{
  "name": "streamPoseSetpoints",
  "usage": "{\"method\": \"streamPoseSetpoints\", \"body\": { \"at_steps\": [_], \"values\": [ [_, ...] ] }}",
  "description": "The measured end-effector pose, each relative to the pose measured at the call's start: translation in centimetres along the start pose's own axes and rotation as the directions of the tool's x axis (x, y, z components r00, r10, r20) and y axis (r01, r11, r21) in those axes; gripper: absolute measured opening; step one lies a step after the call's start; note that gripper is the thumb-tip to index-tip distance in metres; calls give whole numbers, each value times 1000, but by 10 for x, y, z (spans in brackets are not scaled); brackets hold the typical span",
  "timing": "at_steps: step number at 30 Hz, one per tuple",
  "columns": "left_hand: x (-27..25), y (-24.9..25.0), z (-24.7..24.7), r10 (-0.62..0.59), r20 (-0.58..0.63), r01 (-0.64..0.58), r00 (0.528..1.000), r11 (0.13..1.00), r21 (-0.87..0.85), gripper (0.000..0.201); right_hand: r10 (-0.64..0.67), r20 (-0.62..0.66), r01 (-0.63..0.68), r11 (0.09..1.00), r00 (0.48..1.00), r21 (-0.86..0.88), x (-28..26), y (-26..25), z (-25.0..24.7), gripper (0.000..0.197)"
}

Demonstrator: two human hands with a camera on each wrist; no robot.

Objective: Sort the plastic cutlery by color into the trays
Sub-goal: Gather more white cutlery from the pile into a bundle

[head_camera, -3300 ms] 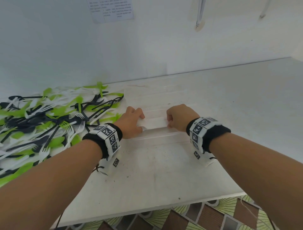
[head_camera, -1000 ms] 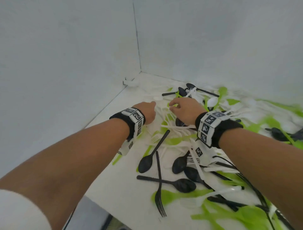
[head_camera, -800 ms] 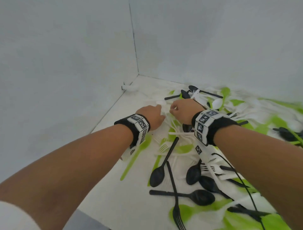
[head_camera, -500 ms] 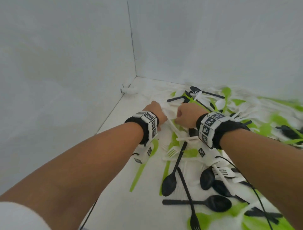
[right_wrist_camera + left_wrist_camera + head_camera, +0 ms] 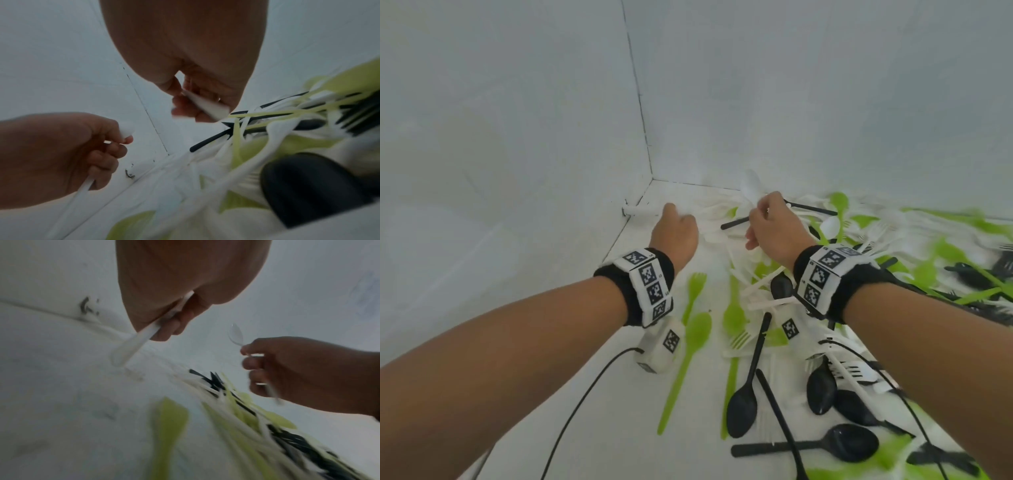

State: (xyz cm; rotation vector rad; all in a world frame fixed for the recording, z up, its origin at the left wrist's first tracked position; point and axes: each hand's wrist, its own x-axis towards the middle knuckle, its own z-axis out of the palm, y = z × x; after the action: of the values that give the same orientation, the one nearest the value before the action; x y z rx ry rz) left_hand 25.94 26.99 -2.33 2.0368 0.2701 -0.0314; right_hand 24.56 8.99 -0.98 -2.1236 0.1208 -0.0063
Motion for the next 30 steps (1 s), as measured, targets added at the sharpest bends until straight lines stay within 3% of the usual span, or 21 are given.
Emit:
{"method": "streamPoseSetpoints", "body": {
  "at_steps": [3,6,9,11,16,18,20,24,27,30],
  "values": [
    [19,-5,-14,120,36,-125,992,964,235,19,-18,-29,14,994,999,-111,9,-3,8,17],
    [38,-15,-24,266,157,-307,951,759,574,19,-16,56,32,951,998,-307,18,-5,19,22],
    [51,-22,-25,247,284,-376,926,600,706,31,-22,86,49,943,996,-328,26,-7,30,22],
    [54,-24,-22,192,335,-380,923,600,704,23,-24,112,61,937,993,-343,31,-8,34,18],
    [52,-22,-18,150,345,-333,927,751,570,24,-38,183,117,889,982,-443,40,-11,38,29],
    [50,-21,-22,88,410,-289,908,840,459,26,-16,227,128,862,974,-490,43,-11,39,34],
    [49,-22,-28,58,457,-281,888,854,438,22,27,275,127,841,961,-526,46,-8,40,30],
    [57,-29,-39,222,361,-404,906,713,574,11,54,283,122,815,957,-567,48,3,37,19],
    [69,-39,-35,294,436,-525,850,539,659,34,60,262,107,808,963,-579,47,10,28,21],
    [73,-38,-23,308,545,-625,780,441,644,45,67,231,79,818,971,-570,46,16,16,22]
  ]
}}
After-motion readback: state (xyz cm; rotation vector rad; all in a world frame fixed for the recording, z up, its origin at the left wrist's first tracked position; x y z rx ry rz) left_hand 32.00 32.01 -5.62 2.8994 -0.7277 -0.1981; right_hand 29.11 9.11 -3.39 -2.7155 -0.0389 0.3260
